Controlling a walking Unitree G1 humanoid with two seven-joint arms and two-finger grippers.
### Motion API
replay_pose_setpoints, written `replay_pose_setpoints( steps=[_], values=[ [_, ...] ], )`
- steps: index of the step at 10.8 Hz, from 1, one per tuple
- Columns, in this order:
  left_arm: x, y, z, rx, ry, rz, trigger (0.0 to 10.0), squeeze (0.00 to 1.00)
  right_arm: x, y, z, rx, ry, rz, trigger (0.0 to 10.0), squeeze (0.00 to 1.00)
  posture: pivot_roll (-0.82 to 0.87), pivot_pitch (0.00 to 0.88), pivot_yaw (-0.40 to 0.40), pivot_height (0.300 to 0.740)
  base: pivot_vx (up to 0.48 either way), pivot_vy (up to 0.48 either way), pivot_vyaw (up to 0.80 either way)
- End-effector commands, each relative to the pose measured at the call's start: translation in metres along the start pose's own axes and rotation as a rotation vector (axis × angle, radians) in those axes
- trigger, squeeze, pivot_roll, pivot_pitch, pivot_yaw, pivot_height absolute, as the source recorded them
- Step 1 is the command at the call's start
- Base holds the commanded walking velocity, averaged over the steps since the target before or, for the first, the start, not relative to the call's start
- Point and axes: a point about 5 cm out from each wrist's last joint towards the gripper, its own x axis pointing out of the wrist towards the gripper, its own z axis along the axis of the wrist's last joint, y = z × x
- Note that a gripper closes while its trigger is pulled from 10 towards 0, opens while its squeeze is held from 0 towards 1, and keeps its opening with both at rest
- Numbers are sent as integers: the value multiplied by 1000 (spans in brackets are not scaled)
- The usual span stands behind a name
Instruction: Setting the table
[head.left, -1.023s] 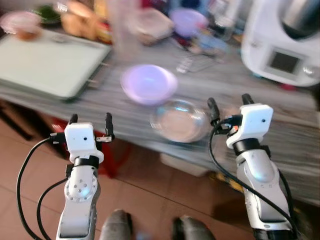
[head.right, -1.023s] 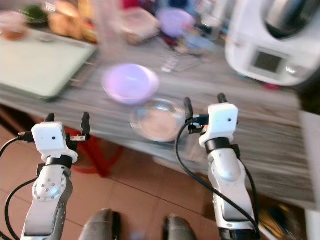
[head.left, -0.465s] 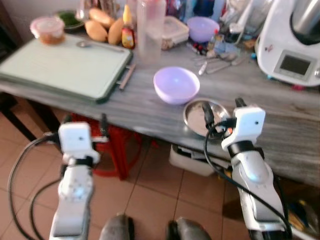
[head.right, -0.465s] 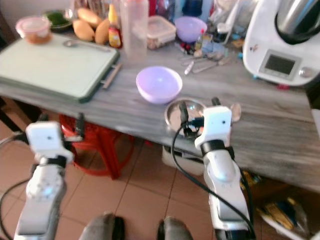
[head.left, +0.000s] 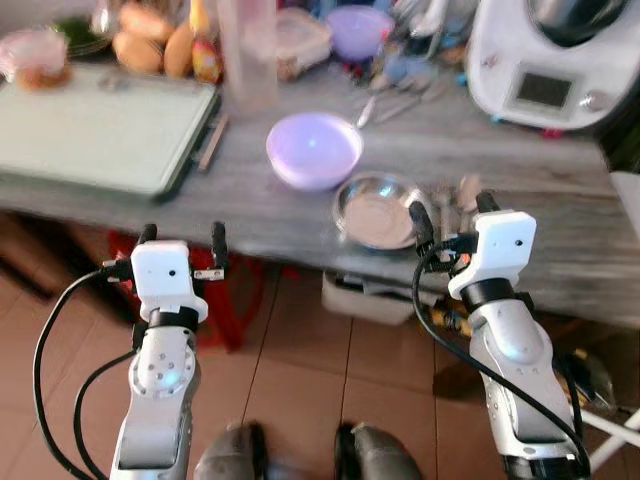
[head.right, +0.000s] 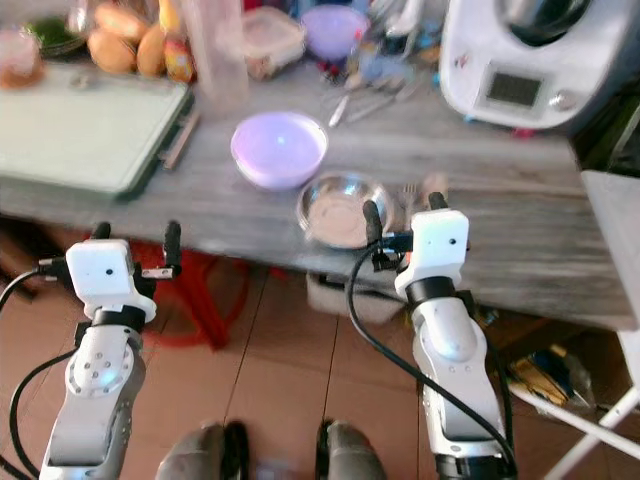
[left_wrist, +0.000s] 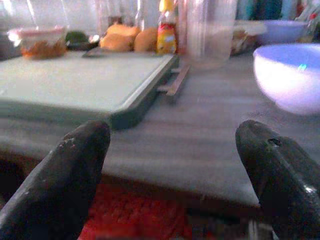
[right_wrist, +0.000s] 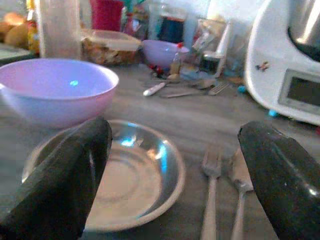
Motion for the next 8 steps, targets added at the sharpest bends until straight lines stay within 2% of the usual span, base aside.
replay_pose_setpoints(
  steps=[1,8],
  values=[
    [-1,2,-3,6,14,0,10000,0,0,-2,-1,0,6,-12,10000,0,18,129,-48,740,-270,0,0],
    [2,2,-4,9,10,-7,10000,0,3,-5,-4,5,10,-33,10000,0,20,110,-44,740,-266,0,0]
  ],
)
